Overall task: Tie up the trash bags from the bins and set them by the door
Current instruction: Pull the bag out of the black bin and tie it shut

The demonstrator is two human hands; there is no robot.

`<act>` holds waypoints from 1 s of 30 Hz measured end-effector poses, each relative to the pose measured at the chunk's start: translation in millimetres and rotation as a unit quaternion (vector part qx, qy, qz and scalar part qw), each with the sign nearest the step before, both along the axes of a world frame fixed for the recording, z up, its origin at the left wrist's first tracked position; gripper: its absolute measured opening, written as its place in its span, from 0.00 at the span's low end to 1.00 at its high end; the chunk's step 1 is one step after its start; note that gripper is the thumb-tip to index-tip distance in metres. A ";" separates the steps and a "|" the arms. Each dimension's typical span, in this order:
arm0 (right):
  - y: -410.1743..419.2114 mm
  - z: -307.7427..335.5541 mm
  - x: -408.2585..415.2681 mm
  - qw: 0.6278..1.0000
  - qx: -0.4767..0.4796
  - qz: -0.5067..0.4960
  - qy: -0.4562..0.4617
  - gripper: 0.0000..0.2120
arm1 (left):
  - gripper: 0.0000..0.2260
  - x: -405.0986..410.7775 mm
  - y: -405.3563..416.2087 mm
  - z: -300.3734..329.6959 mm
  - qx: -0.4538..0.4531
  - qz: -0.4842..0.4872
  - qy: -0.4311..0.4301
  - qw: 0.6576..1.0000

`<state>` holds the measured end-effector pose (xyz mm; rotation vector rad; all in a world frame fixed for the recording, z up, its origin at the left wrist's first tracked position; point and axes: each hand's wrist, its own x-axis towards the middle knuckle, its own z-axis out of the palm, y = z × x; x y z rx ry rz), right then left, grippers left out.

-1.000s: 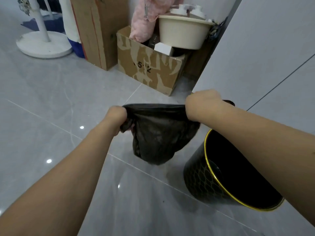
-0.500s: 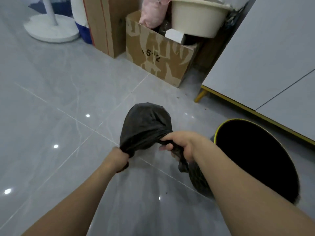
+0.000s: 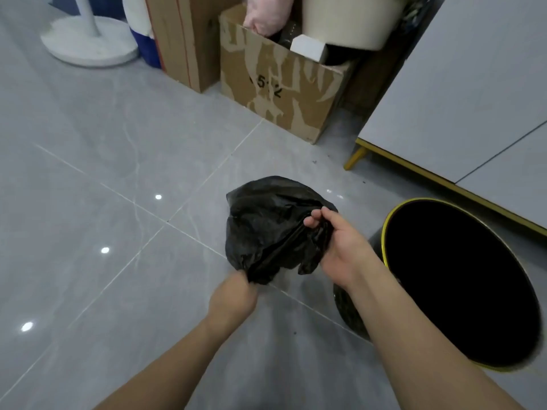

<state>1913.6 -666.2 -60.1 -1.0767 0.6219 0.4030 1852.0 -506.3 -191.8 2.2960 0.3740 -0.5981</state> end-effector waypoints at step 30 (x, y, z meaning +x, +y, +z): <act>-42.0 80.4 68.3 0.902 -0.406 0.022 -0.144 0.06 | 0.05 -8.9 -34.9 116.9 0.203 -0.199 -0.186 0.941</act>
